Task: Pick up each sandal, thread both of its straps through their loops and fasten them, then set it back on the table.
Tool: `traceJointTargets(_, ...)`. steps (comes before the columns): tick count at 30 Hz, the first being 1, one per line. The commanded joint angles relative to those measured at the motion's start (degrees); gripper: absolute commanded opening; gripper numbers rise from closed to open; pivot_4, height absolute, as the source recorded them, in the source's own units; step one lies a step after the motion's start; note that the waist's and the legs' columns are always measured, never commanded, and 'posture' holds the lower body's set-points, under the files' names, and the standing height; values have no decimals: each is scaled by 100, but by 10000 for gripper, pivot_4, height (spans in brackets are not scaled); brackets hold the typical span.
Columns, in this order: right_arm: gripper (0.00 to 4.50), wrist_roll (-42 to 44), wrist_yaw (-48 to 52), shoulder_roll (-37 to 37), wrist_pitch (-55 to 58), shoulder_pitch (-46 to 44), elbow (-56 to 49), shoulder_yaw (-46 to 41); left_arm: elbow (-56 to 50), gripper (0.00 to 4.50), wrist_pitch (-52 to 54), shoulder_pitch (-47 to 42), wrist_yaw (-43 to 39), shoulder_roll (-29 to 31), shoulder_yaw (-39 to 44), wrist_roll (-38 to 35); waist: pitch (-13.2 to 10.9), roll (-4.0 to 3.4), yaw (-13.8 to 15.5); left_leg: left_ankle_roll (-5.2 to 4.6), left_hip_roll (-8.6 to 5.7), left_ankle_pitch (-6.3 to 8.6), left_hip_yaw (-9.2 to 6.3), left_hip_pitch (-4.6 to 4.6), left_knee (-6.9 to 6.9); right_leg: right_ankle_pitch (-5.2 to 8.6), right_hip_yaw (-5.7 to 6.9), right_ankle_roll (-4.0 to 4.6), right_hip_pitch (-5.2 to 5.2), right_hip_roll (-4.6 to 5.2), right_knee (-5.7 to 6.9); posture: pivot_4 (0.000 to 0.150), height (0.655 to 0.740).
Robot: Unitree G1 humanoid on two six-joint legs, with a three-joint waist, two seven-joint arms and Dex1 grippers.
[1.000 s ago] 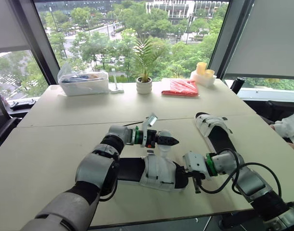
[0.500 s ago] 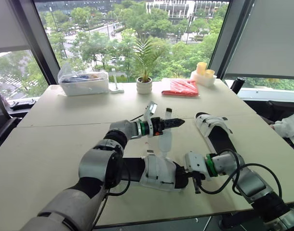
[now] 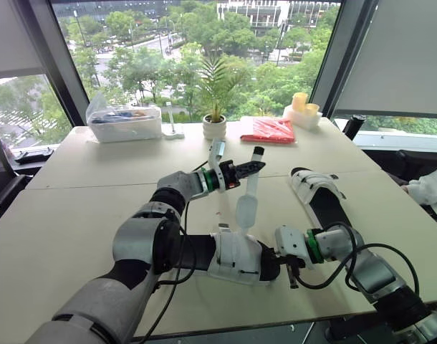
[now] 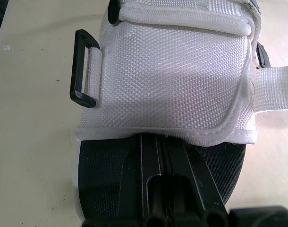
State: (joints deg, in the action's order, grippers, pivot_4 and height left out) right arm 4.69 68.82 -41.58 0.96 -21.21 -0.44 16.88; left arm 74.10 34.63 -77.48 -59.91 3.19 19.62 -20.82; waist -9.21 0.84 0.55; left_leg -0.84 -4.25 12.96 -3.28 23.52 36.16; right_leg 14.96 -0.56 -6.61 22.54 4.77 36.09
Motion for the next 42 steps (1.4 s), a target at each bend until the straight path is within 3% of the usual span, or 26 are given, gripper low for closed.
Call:
traceJointTargets(1,0,-245,28,-41,136,106,158,182,-290,592,57,-159,-671,83,-333,167,0,0,-1,0,0,0,0,0,0,0,0,0,0,0,0,1500,7400)
traceJointTargets(5,0,-240,37,-51,128,120,162,178,-904,592,-215,106,-1834,230,-1145,566,1,-1,-5,1,0,-1,0,0,0,0,-1,0,0,-1,0,1500,7400)
traceJointTargets(8,0,-239,40,-51,127,129,160,183,-2079,592,-343,533,-2526,339,-1736,614,1,-3,-12,2,1,-1,1,0,-3,0,-5,2,0,0,0,1500,7400)
traceJointTargets(13,0,-267,68,-73,73,124,210,199,-4939,592,-475,1714,-2998,626,-2631,454,2,-4,-16,4,2,0,1,0,-5,0,-21,5,1,19,-2,1500,7400)
traceJointTargets(17,0,-315,80,-79,-18,140,281,233,-6284,592,-1091,2460,-2843,809,-3072,545,4,-7,1,6,2,2,0,0,-4,0,-23,7,0,23,-3,1500,7400)
traceJointTargets(24,0,-337,166,-72,-110,116,379,280,-7207,592,-3765,3517,-2920,1154,-3798,977,6,-11,14,4,2,1,2,-7,-4,9,-23,26,-6,27,-7,1500,7400)
traceJointTargets(30,0,-360,221,-45,-186,89,479,316,-6951,592,-4995,3698,-2889,1390,-4071,1121,7,-13,16,2,2,1,1,-7,-1,10,-22,31,-10,28,-10,1500,7400)
traceJointTargets(33,0,-373,252,-34,-219,36,558,316,-6778,8786,-5763,3690,-2776,1477,-4249,1371,7,-13,16,1,2,0,1,-8,-1,10,-22,31,-11,28,-11,1500,7400)
traceJointTargets(40,0,-408,303,-24,-315,-23,710,339,-6799,43190,-6658,3391,-2386,1479,-4209,1303,7,-13,17,0,2,-1,1,-8,0,10,-21,31,-11,27,-10,1500,7400)
traceJointTargets(42,0,-422,310,-8,-352,-55,773,352,-6821,44298,-6355,3195,-2275,1492,-4099,1126,7,-13,18,-1,2,-1,1,-8,0,10,-20,30,-12,27,-10,1500,7400)
